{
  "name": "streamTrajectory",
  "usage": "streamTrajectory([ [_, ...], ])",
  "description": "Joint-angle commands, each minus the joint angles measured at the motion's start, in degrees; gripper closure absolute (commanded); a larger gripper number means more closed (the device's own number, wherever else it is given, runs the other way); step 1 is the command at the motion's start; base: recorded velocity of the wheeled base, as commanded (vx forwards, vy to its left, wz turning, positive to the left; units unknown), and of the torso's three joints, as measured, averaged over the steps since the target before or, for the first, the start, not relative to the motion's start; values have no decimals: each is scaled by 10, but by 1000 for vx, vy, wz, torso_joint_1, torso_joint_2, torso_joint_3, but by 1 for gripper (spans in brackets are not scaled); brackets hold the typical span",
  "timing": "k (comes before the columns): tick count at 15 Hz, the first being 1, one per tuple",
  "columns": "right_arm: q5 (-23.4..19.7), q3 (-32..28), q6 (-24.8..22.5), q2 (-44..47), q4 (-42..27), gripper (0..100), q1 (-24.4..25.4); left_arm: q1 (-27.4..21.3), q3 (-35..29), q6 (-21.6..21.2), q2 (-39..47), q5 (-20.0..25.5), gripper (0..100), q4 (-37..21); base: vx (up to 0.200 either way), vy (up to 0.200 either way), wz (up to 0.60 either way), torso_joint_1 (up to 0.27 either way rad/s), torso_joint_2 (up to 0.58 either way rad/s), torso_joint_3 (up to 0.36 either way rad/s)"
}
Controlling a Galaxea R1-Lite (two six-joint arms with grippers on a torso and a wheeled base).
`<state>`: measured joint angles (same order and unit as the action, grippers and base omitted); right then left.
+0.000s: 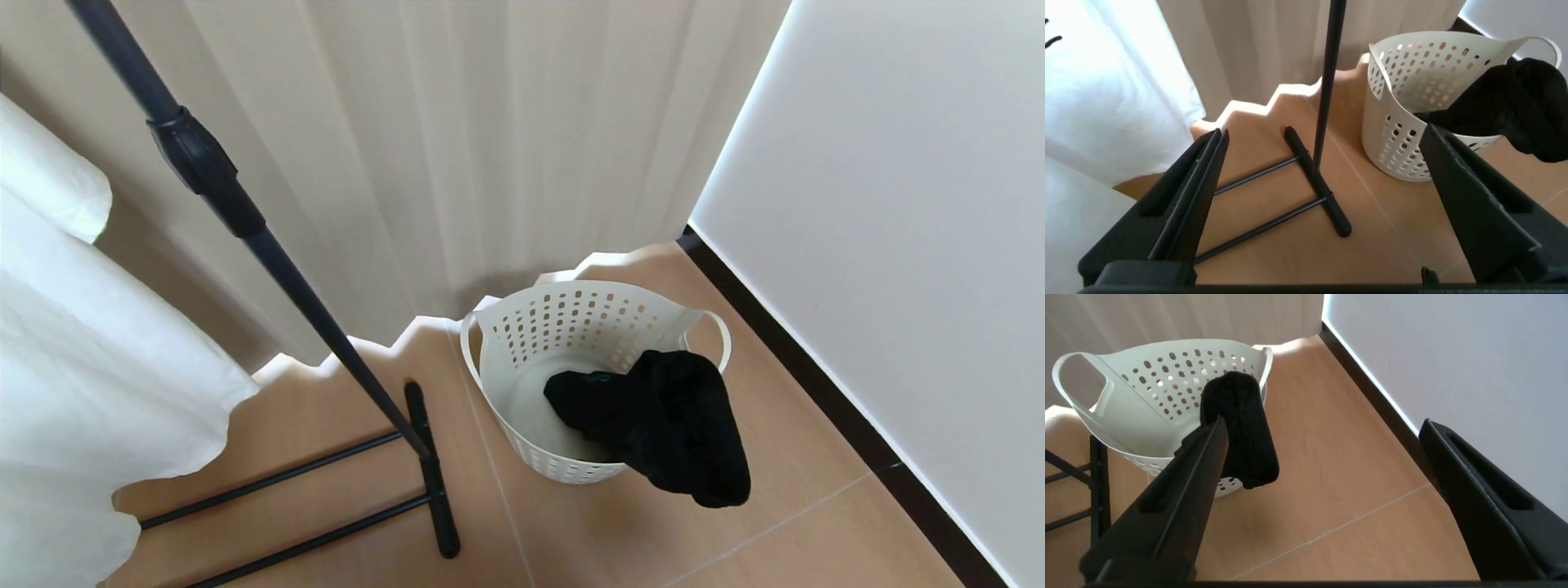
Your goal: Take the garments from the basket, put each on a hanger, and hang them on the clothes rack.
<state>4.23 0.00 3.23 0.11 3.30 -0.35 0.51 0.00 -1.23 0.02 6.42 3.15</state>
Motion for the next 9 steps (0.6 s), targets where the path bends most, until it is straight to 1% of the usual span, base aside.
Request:
streamTrajectory([
  [1,0,0,0,1,0,0,0,0,0,0,1,0,0,0,0,0,0,2,2,-183],
  [7,0,0,0,1,0,0,0,0,0,1,1,0,0,0,0,0,0,0,2,-192],
  [9,0,0,0,1,0,0,0,0,0,1,1,0,0,0,0,0,0,0,2,-76],
])
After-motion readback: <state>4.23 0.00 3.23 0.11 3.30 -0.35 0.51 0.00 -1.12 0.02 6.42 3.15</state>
